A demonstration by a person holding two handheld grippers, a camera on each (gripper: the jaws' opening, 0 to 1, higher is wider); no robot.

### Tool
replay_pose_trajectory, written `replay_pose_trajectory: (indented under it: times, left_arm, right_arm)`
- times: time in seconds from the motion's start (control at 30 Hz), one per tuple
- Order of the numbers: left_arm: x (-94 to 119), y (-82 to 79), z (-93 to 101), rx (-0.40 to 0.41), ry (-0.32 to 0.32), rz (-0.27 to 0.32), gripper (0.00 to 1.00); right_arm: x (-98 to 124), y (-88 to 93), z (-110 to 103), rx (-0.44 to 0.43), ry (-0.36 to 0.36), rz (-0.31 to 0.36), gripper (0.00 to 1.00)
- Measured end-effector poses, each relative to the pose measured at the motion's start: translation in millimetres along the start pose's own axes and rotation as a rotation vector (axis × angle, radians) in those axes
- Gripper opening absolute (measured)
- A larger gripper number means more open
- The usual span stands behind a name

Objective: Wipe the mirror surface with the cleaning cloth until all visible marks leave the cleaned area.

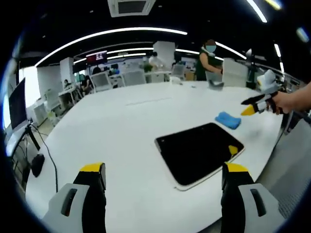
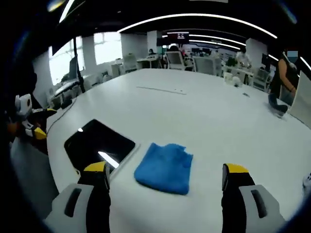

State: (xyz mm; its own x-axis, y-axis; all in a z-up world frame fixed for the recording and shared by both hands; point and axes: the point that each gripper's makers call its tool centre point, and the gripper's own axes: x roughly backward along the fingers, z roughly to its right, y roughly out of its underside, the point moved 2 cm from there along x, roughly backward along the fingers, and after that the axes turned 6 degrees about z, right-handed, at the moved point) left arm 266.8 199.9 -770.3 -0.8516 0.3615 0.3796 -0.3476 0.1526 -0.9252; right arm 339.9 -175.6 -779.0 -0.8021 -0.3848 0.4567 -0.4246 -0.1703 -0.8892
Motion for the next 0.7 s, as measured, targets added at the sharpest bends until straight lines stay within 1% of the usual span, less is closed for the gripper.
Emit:
replay_pose_trajectory:
  times: [0.03,0.1,0.17,0.3,0.37,0.43,0.5,0.57,0.6,0.63,0.67,0.7]
  left_arm:
    - [0.3,-0.9,1.0,-0.002,0.001,0.004,1.0]
    - [0.2,-1.7,1.6,0.011,0.005,0.013,1.0]
    - [0.4,-0.6,1.2,0.006,0.003,0.006,1.0]
    - [0.7,-0.1,1.7,0.002,0.003,0.004,1.0]
    - [0.2,1.4,1.1,0.011,0.001,0.0,1.0]
    - [0.0,2.9,1.0,0.014,0.002,-0.007,1.0]
    - [-0.3,1.3,2.3,0.009,0.008,-0.002,1.0]
    - [0.1,0.8,3.0,0.008,0.011,-0.003,1.0]
    - [0.1,1.6,3.9,0.015,0.016,-0.008,1.0]
    - [0.0,5.2,4.8,0.03,0.022,-0.029,1.0]
    - [1.1,7.6,8.2,0.094,0.034,-0.048,1.0]
    - [-0.2,-0.4,8.5,0.147,0.037,0.002,1.0]
  right_arm:
    - [8.0,4.7,-2.8,0.007,-0.007,0.007,0.98]
    - [18.0,12.0,-5.2,0.012,0.002,0.019,0.99]
    - [25.8,17.4,-9.1,-0.003,-0.003,0.028,0.99]
    - [34.1,26.8,-12.4,-0.004,0.009,0.026,0.98]
    - [36.7,23.5,-12.1,-0.035,0.007,0.019,0.98]
    - [39.7,16.2,-9.0,-0.033,0.011,0.041,0.98]
    - [43.7,11.9,-7.2,-0.009,0.014,0.059,0.98]
    - [48.0,13.0,-9.1,-0.014,0.015,0.058,0.99]
    - [49.6,14.3,-11.2,-0.014,0.011,0.057,0.99]
    - [50.2,14.8,-12.4,-0.012,0.01,0.057,0.99]
    - [52.1,16.5,-15.9,-0.002,0.008,0.055,0.99]
    - [52.4,17.7,-17.6,0.004,0.004,0.057,0.98]
